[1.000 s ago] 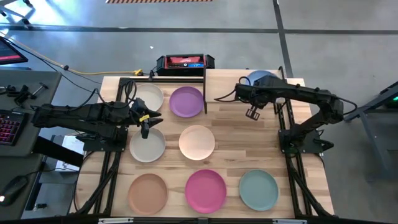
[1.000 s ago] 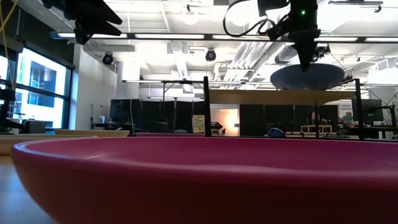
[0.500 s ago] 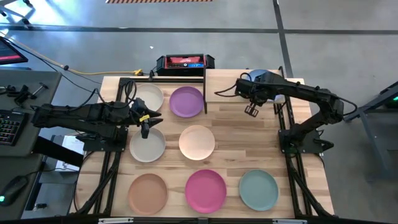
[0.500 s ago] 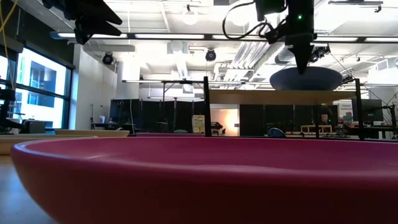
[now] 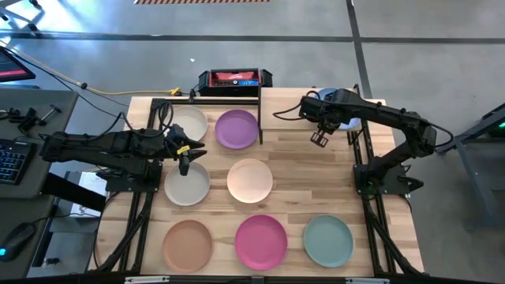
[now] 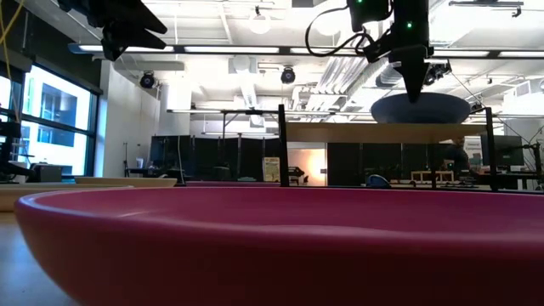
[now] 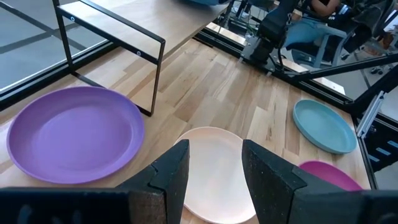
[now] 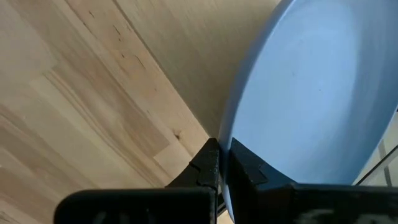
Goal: Place and stack plates onto a shelf
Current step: Put the blue plate on the shelf
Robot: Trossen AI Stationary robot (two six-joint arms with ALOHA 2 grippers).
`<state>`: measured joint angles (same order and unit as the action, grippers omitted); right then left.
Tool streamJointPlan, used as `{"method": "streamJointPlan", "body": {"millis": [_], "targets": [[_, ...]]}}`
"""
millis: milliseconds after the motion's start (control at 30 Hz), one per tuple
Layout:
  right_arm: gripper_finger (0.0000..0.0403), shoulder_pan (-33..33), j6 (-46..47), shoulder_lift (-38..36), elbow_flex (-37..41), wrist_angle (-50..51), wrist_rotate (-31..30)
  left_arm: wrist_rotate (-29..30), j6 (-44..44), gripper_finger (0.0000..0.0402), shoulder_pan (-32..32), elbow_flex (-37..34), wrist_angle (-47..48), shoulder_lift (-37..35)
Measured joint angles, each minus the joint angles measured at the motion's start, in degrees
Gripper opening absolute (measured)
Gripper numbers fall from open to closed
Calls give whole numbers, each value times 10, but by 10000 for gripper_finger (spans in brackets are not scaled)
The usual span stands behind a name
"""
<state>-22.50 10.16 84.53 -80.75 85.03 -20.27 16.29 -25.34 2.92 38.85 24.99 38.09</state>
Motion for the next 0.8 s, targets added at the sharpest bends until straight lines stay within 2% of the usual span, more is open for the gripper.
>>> {"method": "streamJointPlan", "body": {"millis": [167,267,500,800], "targets": [[2,-3,0,0,0,0,22,0,0,138,0,0,0,0],[18,-8,4,0,0,0,36,0,0,138,0,0,0,0],[61,-13,1,0,0,-7,1,0,-1,138,0,0,0,0],[68,-27,-1,0,0,-21,12,0,-1,138,0,0,0,0]]}}
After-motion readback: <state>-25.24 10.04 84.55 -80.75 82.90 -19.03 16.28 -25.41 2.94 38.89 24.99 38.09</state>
